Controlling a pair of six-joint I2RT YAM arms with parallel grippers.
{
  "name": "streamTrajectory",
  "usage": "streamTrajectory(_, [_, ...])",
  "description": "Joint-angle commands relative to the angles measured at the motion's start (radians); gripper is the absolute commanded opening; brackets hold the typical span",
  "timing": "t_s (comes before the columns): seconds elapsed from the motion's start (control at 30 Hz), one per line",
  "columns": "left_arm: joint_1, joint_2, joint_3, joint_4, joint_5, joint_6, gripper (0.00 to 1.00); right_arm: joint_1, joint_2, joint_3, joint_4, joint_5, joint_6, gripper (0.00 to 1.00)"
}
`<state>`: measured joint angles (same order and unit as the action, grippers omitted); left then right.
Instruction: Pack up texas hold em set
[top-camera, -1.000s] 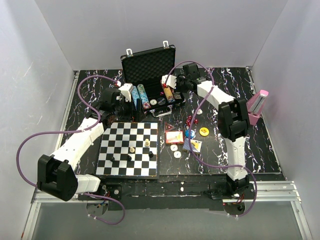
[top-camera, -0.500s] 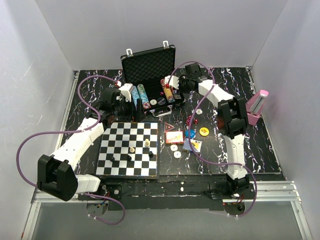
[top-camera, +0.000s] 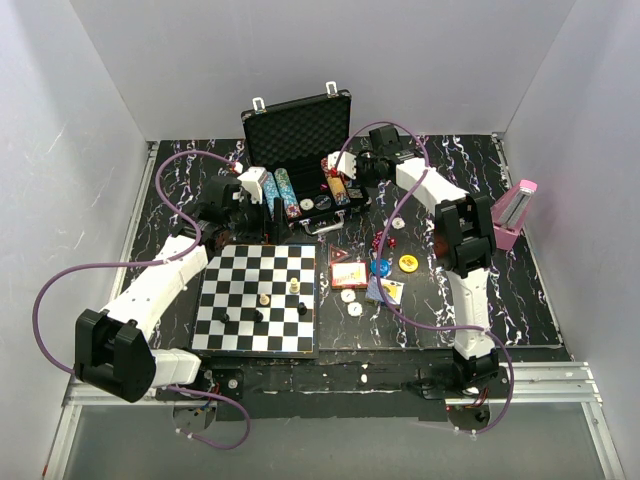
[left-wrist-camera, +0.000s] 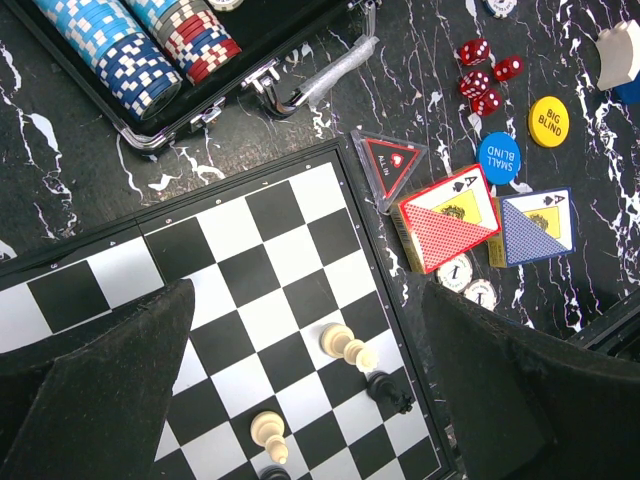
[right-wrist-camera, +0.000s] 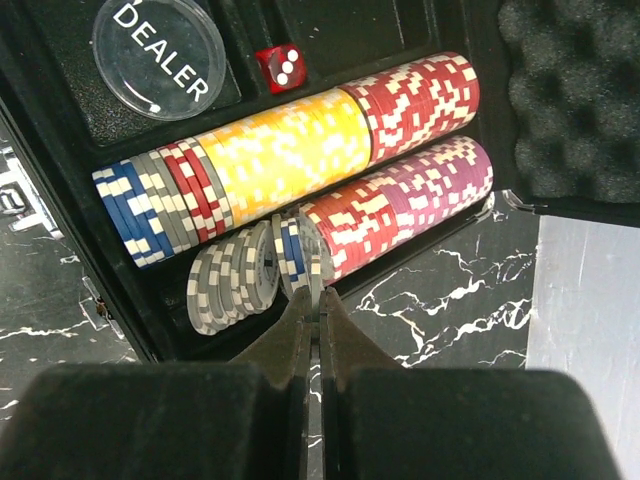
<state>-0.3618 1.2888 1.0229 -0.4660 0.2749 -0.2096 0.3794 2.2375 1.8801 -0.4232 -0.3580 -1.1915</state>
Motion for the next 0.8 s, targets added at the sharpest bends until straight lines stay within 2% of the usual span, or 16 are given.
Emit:
streamTrajectory(0.0, [0.004,0.004,0.029,0.015,0.017,0.001,0.98,0.0,0.024,0.016,-0.042,-0.042,-0.037,0.01])
streamTrajectory(0.6, [0.004,0.017,0.029,0.015,0.026,-0.001,0.98,0.019,0.1,0.065,-0.003,-0.019,-0.031,0.01])
streamTrajectory(0.77, [0.006,0.014,0.029,0.015,0.024,-0.001,0.98,0.029,0.108,0.07,0.02,-0.018,-0.019,0.13])
